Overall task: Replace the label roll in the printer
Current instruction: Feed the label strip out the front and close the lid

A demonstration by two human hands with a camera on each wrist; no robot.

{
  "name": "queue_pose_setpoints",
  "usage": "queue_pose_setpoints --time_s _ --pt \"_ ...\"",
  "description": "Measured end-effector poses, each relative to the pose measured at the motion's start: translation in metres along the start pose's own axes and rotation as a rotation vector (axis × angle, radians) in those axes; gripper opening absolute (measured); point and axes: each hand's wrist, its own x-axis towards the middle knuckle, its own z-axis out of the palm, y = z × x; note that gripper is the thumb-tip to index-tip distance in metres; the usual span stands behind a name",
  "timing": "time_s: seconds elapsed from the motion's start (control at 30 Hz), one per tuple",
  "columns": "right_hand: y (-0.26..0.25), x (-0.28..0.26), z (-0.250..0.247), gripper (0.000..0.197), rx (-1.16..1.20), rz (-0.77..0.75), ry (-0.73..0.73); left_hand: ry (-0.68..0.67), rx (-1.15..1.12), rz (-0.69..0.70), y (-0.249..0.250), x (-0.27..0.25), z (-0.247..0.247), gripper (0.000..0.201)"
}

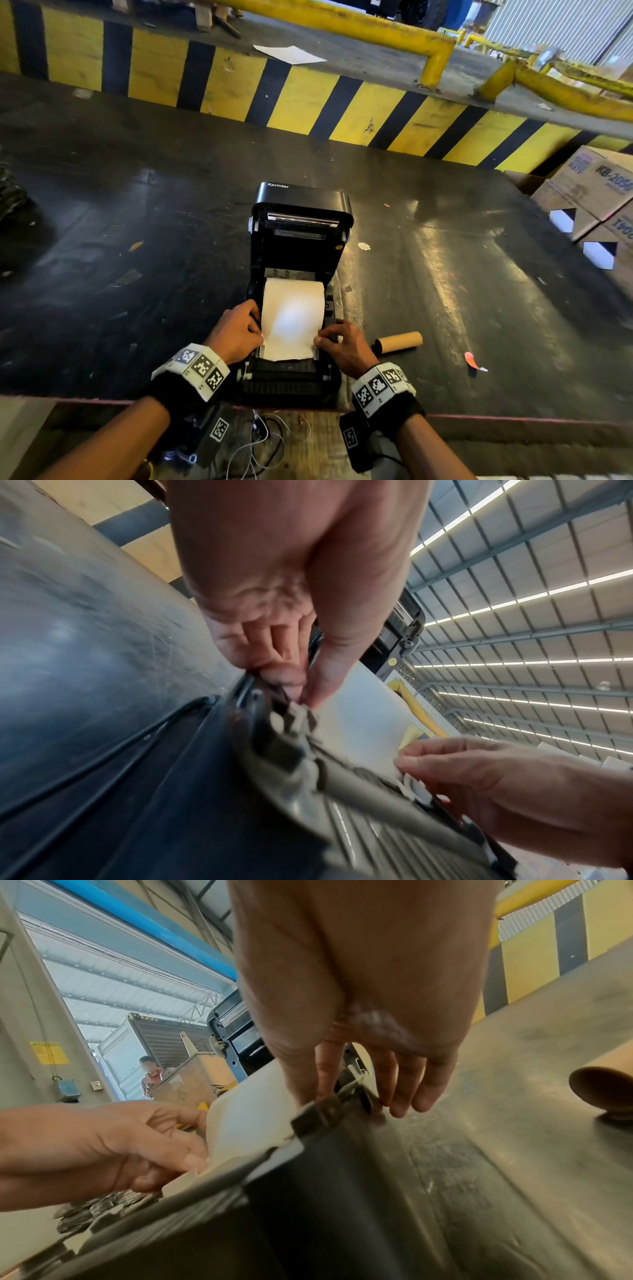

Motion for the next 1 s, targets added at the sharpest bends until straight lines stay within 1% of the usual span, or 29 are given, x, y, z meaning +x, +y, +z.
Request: queue_pose_setpoints --time_s 0.07,0.17,0.23,0.27,0.33,0.4,0.43,0.47,0.5,0.57,0.6,0.63,0.67,0.7,0.73,0.8,0.83,0.9,1.0 --pt "-0.002 -0.001 0.001 0.018 -0.004 -0.008 0.009 -0.029 -0.024 -0.015 0.001 0.002 -0.002 0.026" --pt "-0.004 0.0 -0.002 0.019 -0.043 -0.009 -0.031 0.044 -0.078 -0.015 0.001 0.001 0.0 0.023" --pt "-0.004 0.001 -0.005 0.019 -0.01 0.008 -0.034 0.079 -0.098 0.008 -0.001 -0.001 0.002 0.023" --pt "-0.005 0.002 -0.006 0.02 0.012 0.015 -0.021 0.073 -0.094 0.017 -0.002 -0.002 0.002 0.024" --pt "-0.004 0.002 -0.005 0.02 0.041 0.026 0.017 0.018 -0.058 0.022 -0.003 -0.002 -0.001 0.026" --pt "-0.003 0.001 -0.002 0.02 0.029 0.021 0.035 -0.037 -0.026 0.03 -0.001 -0.002 -0.004 0.025" --pt "-0.003 0.001 0.0 0.019 0.014 0.014 0.037 -0.042 -0.023 0.035 -0.001 -0.002 -0.005 0.025" --pt "-0.002 0.0 0.002 0.019 -0.003 0.013 0.042 -0.027 -0.021 0.041 0.0 -0.004 -0.005 0.026" --pt "-0.002 -0.002 0.003 0.018 -0.023 0.018 0.052 0.015 -0.007 0.054 0.0 -0.007 -0.005 0.027" --pt "0.0 -0.008 0.003 0.016 -0.092 0.01 0.124 0.14 0.057 0.135 0.004 -0.016 -0.005 0.024" --pt "0.0 -0.011 0.003 0.016 -0.131 -0.014 0.195 0.163 0.082 0.204 0.006 -0.022 -0.006 0.023" --pt "0.0 -0.015 0.003 0.016 -0.162 -0.059 0.268 0.144 0.1 0.281 0.009 -0.026 -0.006 0.021" --pt "-0.003 -0.019 0.003 0.018 -0.179 -0.131 0.311 0.089 0.128 0.343 0.01 -0.03 -0.005 0.018" --pt "-0.005 -0.022 0.003 0.019 -0.193 -0.217 0.293 0.01 0.191 0.39 0.011 -0.032 -0.004 0.014" --pt "-0.008 -0.026 0.005 0.022 -0.228 -0.312 0.218 -0.065 0.289 0.424 0.011 -0.033 -0.002 0.015" --pt "-0.011 -0.031 0.011 0.024 -0.363 -0.466 0.035 -0.178 0.482 0.442 0.009 -0.033 0.003 0.028" --pt "-0.012 -0.034 0.014 0.022 -0.429 -0.51 -0.019 -0.207 0.544 0.434 0.008 -0.032 0.006 0.032" --pt "-0.011 -0.034 0.015 0.018 -0.513 -0.555 -0.049 -0.224 0.644 0.435 0.009 -0.033 0.008 0.034" --pt "-0.012 -0.033 0.013 0.024 -0.678 -0.66 -0.04 -0.244 0.775 0.473 0.014 -0.034 0.01 0.033"
